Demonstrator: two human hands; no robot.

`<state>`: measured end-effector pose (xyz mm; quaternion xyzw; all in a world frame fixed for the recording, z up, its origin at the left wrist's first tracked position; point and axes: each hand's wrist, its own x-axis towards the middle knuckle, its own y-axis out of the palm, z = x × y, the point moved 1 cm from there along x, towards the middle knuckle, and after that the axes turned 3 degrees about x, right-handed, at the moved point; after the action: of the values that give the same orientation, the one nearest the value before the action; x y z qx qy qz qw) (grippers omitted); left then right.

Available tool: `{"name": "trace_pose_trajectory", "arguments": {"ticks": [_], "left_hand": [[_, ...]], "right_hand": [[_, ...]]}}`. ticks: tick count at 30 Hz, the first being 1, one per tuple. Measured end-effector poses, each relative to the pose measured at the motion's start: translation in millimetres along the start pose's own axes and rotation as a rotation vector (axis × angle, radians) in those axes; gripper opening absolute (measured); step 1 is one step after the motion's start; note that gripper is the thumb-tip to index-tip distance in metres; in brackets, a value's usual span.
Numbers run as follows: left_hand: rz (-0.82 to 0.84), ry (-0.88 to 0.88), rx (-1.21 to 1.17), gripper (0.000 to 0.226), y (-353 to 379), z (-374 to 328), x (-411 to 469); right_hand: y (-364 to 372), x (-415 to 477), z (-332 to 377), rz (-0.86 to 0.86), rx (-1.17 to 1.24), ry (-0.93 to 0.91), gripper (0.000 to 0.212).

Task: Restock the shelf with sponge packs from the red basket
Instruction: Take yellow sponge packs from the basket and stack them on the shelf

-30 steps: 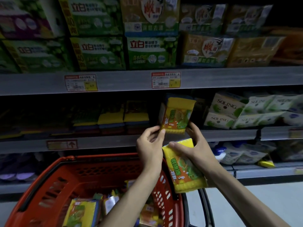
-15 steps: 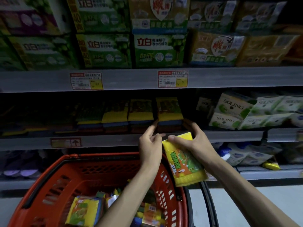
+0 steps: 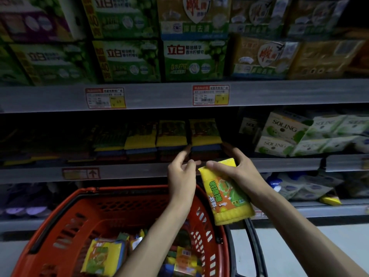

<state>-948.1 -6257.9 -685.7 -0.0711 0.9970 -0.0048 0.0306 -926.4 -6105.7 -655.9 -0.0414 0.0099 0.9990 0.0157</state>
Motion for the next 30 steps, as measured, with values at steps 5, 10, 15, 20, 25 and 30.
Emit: {"name": "trace_pose_trajectory", "arguments": {"ticks": [5, 10, 15, 20, 25, 30], "left_hand": [[-0.009, -0.040, 0.031, 0.042, -0.3, 0.0, -1.0], [-0.024, -0.032, 0.036, 0.042, -1.8, -0.8, 1.1], [-0.060, -0.031, 0.044, 0.041, -2.7, 2.2, 4.5], [-0.078, -0.019, 0.056, 0.038, -2.9, 2.7, 6.2], [-0.090, -0.022, 0.060, 0.036, -3.7, 2.4, 6.6], [-0.097, -0.007, 0.063, 0.037, -5.6, 2.3, 5.2]], "right_hand": [[3.9, -0.2, -3.4, 0.012, 0.004, 0.005, 0.061], [2.7, -0.1, -0.9, 0.045, 0.001, 0.022, 0.054], [2.4, 0.3, -0.9, 0.070, -0.021, 0.042, 0.059], [-0.1, 0.6, -2.4, 0.052, -0.026, 0.054, 0.053], [1.0, -0.2, -3.3, 0.069, -0.043, 0.069, 0.052], [0.7, -0.1, -4.0, 0.076, -0.053, 0.064, 0.054]]}}
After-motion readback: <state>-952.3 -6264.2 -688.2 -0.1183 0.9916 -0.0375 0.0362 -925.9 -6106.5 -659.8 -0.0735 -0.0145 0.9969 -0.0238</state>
